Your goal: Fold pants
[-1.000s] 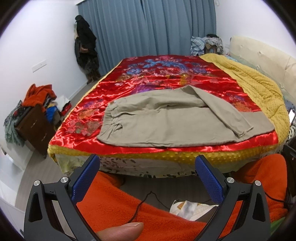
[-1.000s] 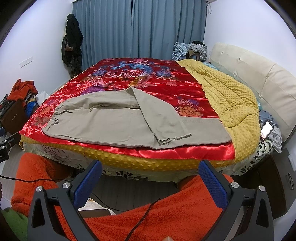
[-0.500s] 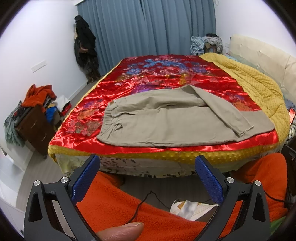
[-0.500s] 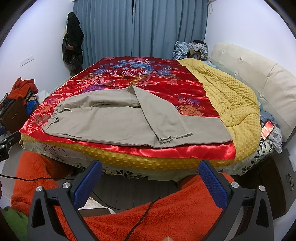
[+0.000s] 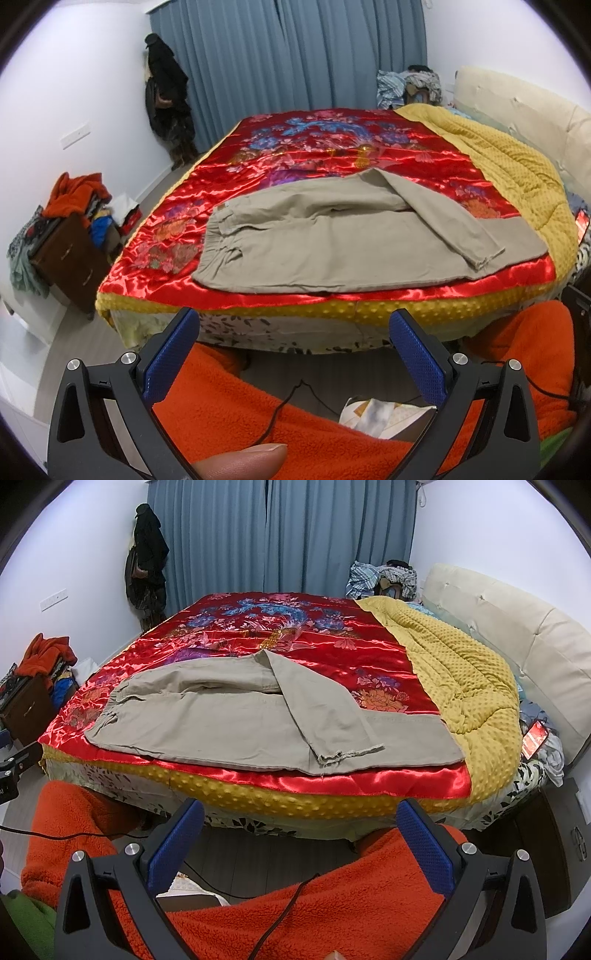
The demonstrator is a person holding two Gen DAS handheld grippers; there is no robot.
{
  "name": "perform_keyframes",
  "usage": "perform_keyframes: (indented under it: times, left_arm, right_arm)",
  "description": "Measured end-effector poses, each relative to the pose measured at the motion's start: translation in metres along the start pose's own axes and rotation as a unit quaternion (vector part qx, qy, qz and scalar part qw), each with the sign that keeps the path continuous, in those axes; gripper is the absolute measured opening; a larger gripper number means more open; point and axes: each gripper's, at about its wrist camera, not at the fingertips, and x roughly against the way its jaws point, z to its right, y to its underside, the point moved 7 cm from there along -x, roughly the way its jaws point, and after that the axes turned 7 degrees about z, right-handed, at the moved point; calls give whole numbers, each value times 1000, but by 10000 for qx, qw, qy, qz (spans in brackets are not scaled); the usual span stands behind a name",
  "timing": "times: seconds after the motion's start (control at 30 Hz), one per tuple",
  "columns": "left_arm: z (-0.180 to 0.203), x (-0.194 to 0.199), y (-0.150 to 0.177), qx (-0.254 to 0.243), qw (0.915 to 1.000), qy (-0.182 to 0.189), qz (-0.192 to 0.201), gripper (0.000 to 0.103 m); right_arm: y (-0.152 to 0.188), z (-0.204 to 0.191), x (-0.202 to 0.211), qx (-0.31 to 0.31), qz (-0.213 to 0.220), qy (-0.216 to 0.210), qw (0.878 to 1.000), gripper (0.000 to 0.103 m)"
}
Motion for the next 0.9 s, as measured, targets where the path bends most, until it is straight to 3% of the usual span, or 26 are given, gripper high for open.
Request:
perform_keyframes:
  times: [0.9]
  left_arm:
    - [3,-1,-2,-18,10000,-14,16,103]
  right_arm:
    - [-1,2,-2,28,-6,-5,10000,103]
